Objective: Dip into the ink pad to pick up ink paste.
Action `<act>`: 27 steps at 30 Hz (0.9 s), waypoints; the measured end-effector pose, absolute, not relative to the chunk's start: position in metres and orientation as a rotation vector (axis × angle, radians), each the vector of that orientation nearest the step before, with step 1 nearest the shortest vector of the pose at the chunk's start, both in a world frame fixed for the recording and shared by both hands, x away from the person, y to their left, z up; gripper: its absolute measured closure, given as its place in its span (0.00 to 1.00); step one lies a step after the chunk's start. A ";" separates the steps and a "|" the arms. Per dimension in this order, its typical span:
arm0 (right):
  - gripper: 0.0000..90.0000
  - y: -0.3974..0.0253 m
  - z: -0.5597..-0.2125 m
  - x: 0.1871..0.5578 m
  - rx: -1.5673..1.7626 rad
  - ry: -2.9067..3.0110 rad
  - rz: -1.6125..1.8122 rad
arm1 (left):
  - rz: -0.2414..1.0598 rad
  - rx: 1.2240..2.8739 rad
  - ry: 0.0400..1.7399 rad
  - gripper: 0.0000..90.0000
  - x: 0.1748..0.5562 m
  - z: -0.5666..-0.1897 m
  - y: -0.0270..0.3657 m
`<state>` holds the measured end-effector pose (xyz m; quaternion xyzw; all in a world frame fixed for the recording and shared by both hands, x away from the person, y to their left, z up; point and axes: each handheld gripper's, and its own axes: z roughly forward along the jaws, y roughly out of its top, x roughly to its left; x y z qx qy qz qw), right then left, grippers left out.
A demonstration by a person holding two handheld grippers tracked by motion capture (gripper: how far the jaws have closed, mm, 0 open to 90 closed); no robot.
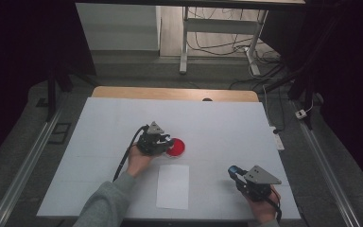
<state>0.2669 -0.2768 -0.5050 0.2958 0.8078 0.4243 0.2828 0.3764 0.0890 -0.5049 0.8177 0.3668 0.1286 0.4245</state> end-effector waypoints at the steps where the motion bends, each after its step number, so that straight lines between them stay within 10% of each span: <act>1: 0.82 -0.277 -0.505 0.267 0.792 2.163 1.136 | 0.323 2.046 0.916 0.75 0.377 -0.505 0.089; 27: 0.82 -0.277 -0.506 0.268 0.793 2.166 1.134 | 0.283 2.072 0.889 0.75 0.385 -0.512 0.076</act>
